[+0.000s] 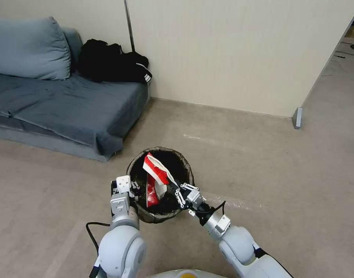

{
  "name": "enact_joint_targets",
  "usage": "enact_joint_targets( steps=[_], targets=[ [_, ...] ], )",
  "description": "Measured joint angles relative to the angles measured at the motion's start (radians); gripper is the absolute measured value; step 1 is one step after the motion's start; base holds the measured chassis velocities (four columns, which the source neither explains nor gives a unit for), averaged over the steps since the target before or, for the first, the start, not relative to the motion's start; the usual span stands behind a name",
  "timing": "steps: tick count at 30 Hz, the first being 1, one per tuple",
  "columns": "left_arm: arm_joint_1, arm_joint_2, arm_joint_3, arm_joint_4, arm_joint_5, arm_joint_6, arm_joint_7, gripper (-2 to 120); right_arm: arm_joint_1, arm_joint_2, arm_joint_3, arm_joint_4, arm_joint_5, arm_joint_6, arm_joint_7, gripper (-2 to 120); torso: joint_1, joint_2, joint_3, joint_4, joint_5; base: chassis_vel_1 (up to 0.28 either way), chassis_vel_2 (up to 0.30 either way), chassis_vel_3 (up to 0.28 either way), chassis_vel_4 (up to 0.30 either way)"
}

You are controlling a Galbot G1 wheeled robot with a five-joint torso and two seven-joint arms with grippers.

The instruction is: Pick up the trash bin, then pick up the garbage from the floor and place it into the trash bin.

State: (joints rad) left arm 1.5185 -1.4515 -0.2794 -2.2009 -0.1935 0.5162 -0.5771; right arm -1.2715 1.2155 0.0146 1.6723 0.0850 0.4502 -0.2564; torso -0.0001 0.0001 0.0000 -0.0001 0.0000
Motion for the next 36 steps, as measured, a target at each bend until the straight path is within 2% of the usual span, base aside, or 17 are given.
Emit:
enact_joint_targets(
  steps=[1, 3, 5, 9, 13, 14, 15, 19, 22, 23, 25, 27, 29, 30, 31, 32, 36],
  targets=[
    [0.000, 0.000, 0.000, 0.000, 0.000, 0.000, 0.000, 1, 0.000, 0.000, 0.000, 0.000, 0.000, 0.000, 0.000, 8, 0.000, 0.000, 0.000, 0.0000, 0.0000, 0.000, 0.000, 0.000, 0.000],
    [-0.002, 0.001, -0.001, 0.000, 0.000, 0.000, 0.000, 1, -0.008, -0.004, -0.003, 0.005, -0.006, 0.003, 0.000, 19, 0.000, 0.000, 0.000, 0.0000, 0.0000, 0.000, 0.000, 0.000, 0.000],
    [-0.002, 0.001, -0.001, 0.000, 0.000, 0.000, 0.001, 1, -0.009, -0.004, -0.003, 0.009, -0.006, 0.003, 0.000, 23, 0.000, 0.000, 0.000, 0.0000, 0.0000, 0.000, 0.000, 0.000, 0.000],
    [-0.003, 0.005, -0.005, 0.008, 0.001, -0.009, 0.008, 1, -0.010, -0.013, -0.005, 0.024, -0.007, 0.003, 0.000, 43, 0.000, 0.000, 0.000, 0.0001, 0.0000, 0.000, 0.000, 0.000, 0.000],
    [-0.005, 0.008, -0.007, 0.010, -0.002, -0.014, 0.013, 1, -0.012, -0.020, -0.006, 0.033, -0.006, 0.002, 0.000, 53, 0.000, 0.000, 0.000, 0.0001, 0.0000, 0.000, 0.000, 0.000, 0.000],
    [-0.006, 0.008, -0.008, 0.012, -0.002, -0.013, 0.015, 1, -0.014, -0.023, -0.006, 0.037, -0.006, 0.002, -0.001, 61, 0.000, 0.000, 0.000, 0.0000, 0.0000, 0.000, 0.000, 0.000, 0.000],
    [-0.006, 0.008, -0.008, 0.012, -0.002, -0.013, 0.015, 1, -0.014, -0.023, -0.006, 0.037, -0.006, 0.002, -0.001, 61, 0.000, 0.000, 0.000, 0.0000, 0.0000, 0.000, 0.000, 0.000, 0.000],
    [-0.006, 0.008, -0.009, 0.018, -0.006, -0.004, 0.017, 1, -0.020, -0.028, -0.010, 0.047, -0.006, 0.002, -0.001, 75, 0.000, 0.000, 0.000, 0.0001, 0.0000, 0.000, 0.000, 0.000, 0.000],
    [-0.005, 0.010, -0.010, 0.022, -0.010, 0.001, 0.034, 1, -0.027, -0.030, -0.013, 0.075, -0.014, 0.005, -0.001, 90, 0.000, 0.000, 0.000, 0.0000, 0.0000, 0.000, 0.000, 0.000, 0.000],
    [-0.005, 0.010, -0.010, 0.022, -0.010, 0.001, 0.034, 1, -0.027, -0.030, -0.013, 0.075, -0.014, 0.005, -0.001, 90, 0.000, 0.000, 0.000, 0.0000, 0.0000, 0.000, 0.000, 0.000, 0.000],
    [-0.003, 0.014, -0.014, 0.027, -0.010, 0.001, 0.050, 1, -0.040, -0.032, -0.005, 0.147, -0.026, 0.009, 0.010, 99, 0.000, 0.000, 0.000, 0.0002, 0.0000, 0.000, 0.000, 0.000, 0.000],
    [-0.003, 0.016, -0.016, 0.029, -0.008, 0.001, 0.052, 1, -0.046, -0.032, 0.000, 0.177, -0.029, 0.008, 0.019, 99, 0.000, 0.000, 0.000, 0.0001, 0.0000, 0.000, 0.000, 0.000, 0.000],
    [-0.004, 0.017, -0.019, 0.033, -0.004, 0.002, 0.055, 1, -0.060, -0.028, 0.015, 0.252, -0.034, 0.001, 0.040, 100, 0.000, 0.000, 0.000, 0.0001, 0.0000, 0.000, 0.000, 0.000, 0.000],
    [-0.004, 0.019, -0.023, 0.035, 0.003, 0.001, 0.058, 1, -0.083, -0.016, 0.041, 0.348, -0.041, -0.022, 0.067, 100, 0.000, 0.000, 0.000, 0.0002, 0.0000, 0.000, 0.000, 0.000, 0.000],
    [-0.004, 0.019, -0.023, 0.035, 0.003, 0.001, 0.058, 1, -0.083, -0.016, 0.041, 0.348, -0.041, -0.022, 0.067, 100, 0.000, 0.000, 0.000, 0.0002, 0.0000, 0.000, 0.000, 0.000, 0.000],
    [-0.004, 0.021, -0.025, 0.036, 0.011, 0.001, 0.062, 1, -0.113, -0.001, 0.071, 0.430, -0.046, -0.045, 0.100, 100, 0.000, 0.000, 0.000, 0.0003, -0.0002, 0.000, 0.000, 0.000, 0.000],
    [0.001, 0.024, -0.034, 0.037, 0.026, -0.011, 0.072, 1, -0.215, 0.049, 0.159, 0.543, -0.085, -0.071, 0.205, 100, 0.000, 0.000, 0.000, 0.0002, -0.0001, 0.000, 0.000, 0.000, 0.000]
  ],
)
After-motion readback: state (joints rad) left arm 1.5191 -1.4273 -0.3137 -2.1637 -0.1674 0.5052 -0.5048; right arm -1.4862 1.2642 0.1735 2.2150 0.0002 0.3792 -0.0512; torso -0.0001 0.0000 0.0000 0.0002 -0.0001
